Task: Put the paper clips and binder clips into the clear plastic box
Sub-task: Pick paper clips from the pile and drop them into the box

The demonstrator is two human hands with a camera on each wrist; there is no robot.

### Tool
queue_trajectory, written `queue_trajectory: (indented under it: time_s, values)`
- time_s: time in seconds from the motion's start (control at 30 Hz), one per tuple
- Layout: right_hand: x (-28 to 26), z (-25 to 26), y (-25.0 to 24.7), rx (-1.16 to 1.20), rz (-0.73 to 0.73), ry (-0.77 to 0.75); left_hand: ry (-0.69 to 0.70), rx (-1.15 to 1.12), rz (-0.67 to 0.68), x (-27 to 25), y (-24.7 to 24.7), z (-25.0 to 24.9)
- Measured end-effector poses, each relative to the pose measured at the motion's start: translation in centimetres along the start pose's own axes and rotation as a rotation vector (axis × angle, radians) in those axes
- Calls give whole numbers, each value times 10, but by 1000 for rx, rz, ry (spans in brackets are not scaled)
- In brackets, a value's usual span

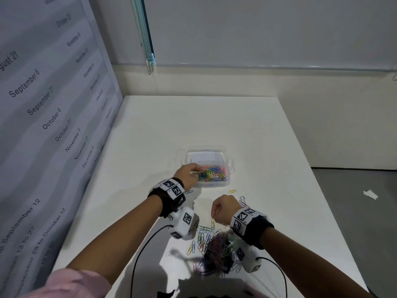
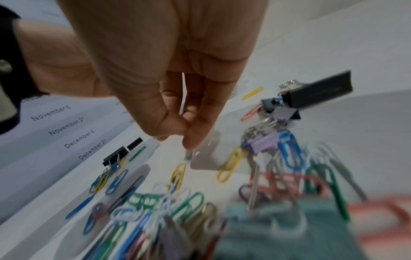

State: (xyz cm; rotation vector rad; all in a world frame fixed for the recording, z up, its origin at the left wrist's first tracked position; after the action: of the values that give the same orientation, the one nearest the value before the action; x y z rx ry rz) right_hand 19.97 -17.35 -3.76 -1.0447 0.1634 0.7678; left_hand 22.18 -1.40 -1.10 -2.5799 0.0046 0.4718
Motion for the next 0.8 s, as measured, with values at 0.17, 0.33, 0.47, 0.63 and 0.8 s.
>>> queue_trajectory:
  time_s: [0.17,0.33,0.47,0.63,0.8]
  values:
    - [19,-6,-24,40,-170,-15,82,201,-47,-13,2,5]
    - [39,-3,-40,2,-255,4,94,352,1,-28,4,29]
    - [34,-6,-33,-45,-226,-18,-35,486,114,-32,7,62]
    - [17,-11,-24,11,-236,-54,28,678,178,-38,18,71]
    - [-6,-16,-10,13,-201,-97,116,646,256,-52,36,62]
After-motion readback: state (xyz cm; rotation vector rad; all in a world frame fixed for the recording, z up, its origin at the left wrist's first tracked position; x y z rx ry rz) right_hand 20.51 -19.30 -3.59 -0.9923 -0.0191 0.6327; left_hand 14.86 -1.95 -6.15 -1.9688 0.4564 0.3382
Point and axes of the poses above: each hand's wrist, its own x-axis towards the middle knuckle, its own y-axis out of the palm, z = x × y, the point moved 3 cm from there along x, towards the middle knuckle, and after that the axes turned 2 degrees about y, right-handed, at the moved point
